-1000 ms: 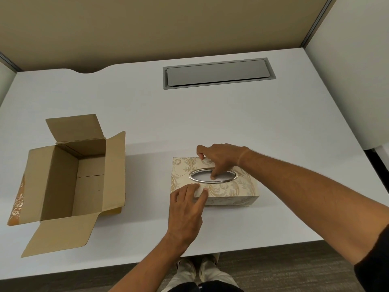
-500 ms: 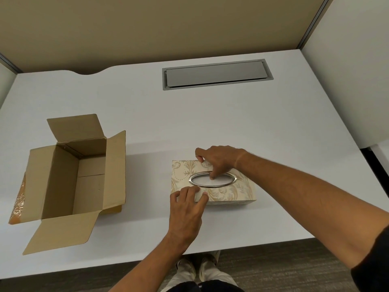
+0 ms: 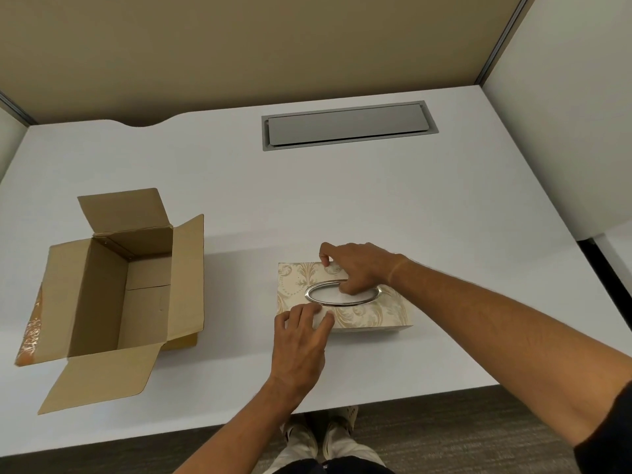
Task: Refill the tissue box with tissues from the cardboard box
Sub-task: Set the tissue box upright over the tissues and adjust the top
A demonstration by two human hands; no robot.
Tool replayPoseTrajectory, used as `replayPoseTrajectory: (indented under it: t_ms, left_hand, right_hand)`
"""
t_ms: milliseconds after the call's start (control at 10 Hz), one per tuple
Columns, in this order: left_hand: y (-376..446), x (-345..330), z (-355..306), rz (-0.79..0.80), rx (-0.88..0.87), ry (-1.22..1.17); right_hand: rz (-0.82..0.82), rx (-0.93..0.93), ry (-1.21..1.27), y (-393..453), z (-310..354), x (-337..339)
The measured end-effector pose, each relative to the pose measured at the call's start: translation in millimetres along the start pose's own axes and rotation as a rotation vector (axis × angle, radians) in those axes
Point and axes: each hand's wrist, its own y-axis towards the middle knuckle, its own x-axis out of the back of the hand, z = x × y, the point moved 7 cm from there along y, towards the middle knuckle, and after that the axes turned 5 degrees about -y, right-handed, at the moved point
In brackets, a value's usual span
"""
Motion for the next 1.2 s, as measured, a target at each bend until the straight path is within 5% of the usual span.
replayPoseTrajectory:
  t_ms: [200, 500, 1200]
  left_hand:
    - [5, 13, 21, -0.036, -0.023, -0.023]
    - [27, 13, 44, 0.095, -0.039, 0.133]
    - [54, 15, 59, 0.137, 0.050, 0.093]
  right_hand:
    - [-0.188, -0.038, -0.056, -37, -14, -15]
    - [0.022, -0.114, -0.366, -72, -35, -44]
    - [-0.089, -0.109, -0.351, -43, -35, -14]
